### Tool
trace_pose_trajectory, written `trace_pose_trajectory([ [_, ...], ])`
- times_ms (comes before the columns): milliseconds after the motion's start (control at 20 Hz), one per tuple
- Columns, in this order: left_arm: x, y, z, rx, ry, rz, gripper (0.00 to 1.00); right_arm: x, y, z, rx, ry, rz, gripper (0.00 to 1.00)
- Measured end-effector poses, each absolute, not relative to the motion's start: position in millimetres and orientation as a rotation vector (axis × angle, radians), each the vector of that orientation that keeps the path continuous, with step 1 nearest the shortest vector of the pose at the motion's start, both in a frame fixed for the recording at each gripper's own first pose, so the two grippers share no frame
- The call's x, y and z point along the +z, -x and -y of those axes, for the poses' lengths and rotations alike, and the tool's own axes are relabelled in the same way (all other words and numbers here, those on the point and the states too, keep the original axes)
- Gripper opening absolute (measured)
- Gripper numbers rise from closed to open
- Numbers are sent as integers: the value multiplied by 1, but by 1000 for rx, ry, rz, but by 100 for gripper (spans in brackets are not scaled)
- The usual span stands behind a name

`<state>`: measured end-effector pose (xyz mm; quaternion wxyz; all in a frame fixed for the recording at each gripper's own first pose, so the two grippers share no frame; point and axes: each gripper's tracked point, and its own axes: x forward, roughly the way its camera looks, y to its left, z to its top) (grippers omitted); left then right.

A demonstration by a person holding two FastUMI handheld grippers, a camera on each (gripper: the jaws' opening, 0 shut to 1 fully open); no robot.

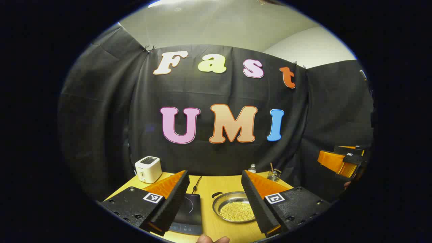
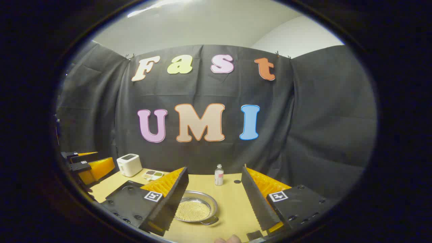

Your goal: First push the handle of the pot to place it horizontally, then grasp the pot with both hands and set it on the induction cooktop.

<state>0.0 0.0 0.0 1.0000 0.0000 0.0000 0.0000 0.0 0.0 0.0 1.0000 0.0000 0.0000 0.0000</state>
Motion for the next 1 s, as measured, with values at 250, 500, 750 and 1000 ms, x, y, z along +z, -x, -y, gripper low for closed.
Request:
trace_pose_trajectory([
  [250,-1,2,-9,11,-2,2,95,0,-2,-11,22,18,-6,98],
  [500,0,3,-14,15,-6,8,94,6,-6,-18,29,38,12,98],
  [750,-2,4,-15,14,-3,5,94,4,-7,-21,33,32,8,98],
  [1000,0,6,-20,22,-1,21,95,0,-11,-25,38,39,-7,99],
])
